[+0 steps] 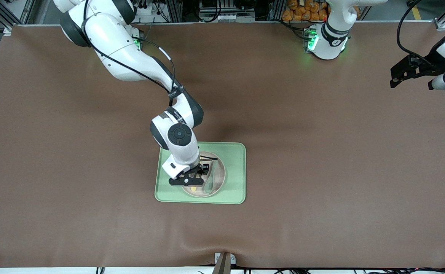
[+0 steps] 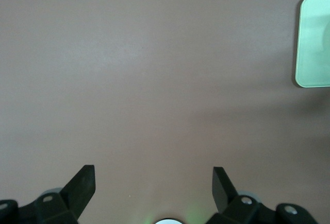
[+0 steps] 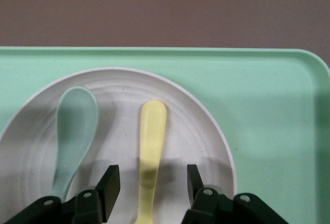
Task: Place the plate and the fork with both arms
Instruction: 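Close the right gripper on the yellow fork handle, then lift the fork and move it beside the plate with the right gripper, then lower the fork onto the tray and open the right gripper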
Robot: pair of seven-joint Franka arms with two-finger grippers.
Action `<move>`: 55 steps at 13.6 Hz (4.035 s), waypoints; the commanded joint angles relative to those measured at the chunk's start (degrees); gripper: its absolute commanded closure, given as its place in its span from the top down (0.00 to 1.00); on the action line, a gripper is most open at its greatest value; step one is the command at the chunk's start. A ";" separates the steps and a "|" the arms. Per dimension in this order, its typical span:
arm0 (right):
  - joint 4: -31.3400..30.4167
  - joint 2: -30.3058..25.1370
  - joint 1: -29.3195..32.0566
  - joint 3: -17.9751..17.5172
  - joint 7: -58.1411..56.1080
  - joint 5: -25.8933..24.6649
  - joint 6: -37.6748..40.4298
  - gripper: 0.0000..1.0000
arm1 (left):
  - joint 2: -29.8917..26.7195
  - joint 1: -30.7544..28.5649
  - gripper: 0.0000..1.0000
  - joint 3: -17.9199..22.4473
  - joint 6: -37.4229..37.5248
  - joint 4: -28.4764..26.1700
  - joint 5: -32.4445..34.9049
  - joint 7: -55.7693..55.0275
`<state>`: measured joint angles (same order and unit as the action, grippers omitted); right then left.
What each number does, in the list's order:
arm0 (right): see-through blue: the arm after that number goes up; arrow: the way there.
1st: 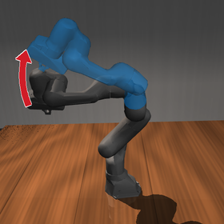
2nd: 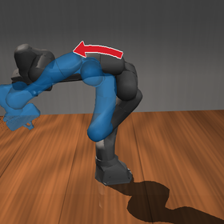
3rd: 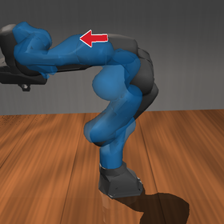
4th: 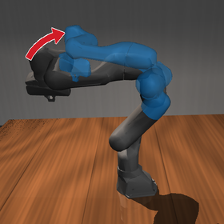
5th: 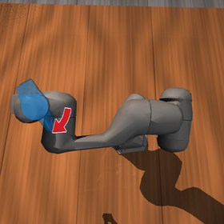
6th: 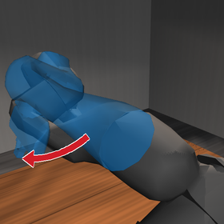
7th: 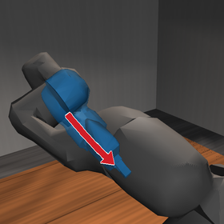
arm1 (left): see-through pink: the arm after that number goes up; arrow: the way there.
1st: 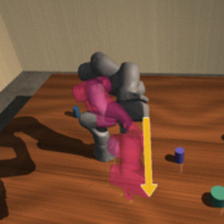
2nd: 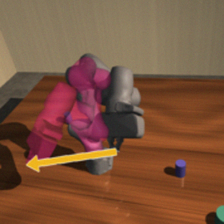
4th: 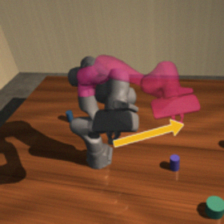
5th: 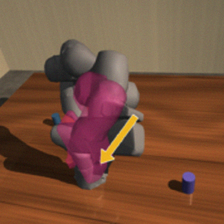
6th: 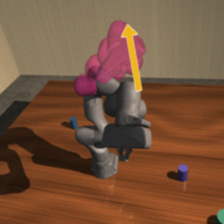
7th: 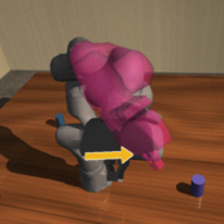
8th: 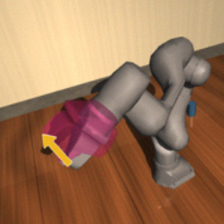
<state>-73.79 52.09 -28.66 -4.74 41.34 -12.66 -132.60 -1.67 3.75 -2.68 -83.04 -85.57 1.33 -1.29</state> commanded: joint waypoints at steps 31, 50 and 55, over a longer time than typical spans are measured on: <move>-14.14 -9.63 8.52 0.17 -9.17 -1.31 -4.38 0.00 | 1.32 -0.67 1.00 -0.75 -2.22 0.50 -2.12 1.11; -18.67 -23.60 13.97 -0.27 -10.65 -0.78 4.17 1.00 | 1.67 -0.85 1.00 -0.66 -2.48 0.50 -0.36 1.02; -19.54 -30.81 19.86 -0.18 -19.61 1.59 11.39 1.00 | 1.67 -0.85 1.00 -0.75 -2.74 0.50 -0.36 1.02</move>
<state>-90.71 25.17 -11.85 -3.99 25.22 -12.35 -122.22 0.04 3.39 -2.90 -85.50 -85.45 -0.34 -1.17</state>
